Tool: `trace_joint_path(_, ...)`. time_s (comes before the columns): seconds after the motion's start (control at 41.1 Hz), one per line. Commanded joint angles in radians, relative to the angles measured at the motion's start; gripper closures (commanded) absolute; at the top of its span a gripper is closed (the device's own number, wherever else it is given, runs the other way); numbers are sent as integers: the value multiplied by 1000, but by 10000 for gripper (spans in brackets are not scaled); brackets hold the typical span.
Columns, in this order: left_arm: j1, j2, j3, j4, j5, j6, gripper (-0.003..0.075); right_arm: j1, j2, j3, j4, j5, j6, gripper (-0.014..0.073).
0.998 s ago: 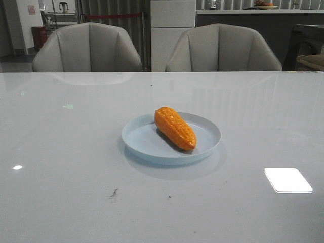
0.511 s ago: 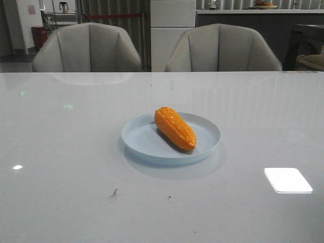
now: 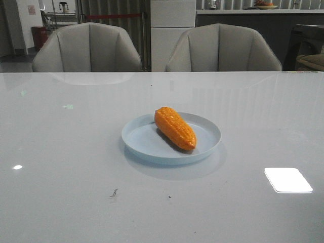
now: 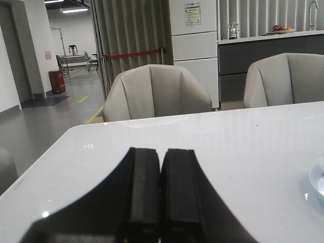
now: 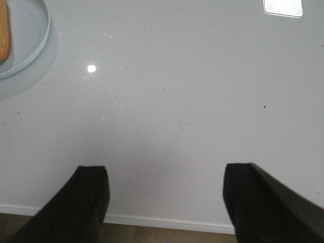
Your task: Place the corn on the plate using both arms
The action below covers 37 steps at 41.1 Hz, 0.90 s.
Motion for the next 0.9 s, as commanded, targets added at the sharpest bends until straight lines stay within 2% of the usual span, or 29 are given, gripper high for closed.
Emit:
trace_joint_path(0.0,2,-18,37,-4,-80,-12,631,-1,-3,-25,9,-64,-9,23)
trace_joint_path(0.389,2,-18,37,-4,-80,-12,631,-1,-7,-25,9,-63,-9,23)
trace_joint_path(0.584,2,-16,37,-4,-80,-12,631,1,-81,-25,8,-63,-9,23)
trace_joint_path(0.706,2,-16,37,-4,-80,-12,631,36,-153,2,8,-93,-9,23)
trace_joint_path(0.876,2,-16,37,-4,-80,-12,631,143,-287,99,8,-200,-9,23)
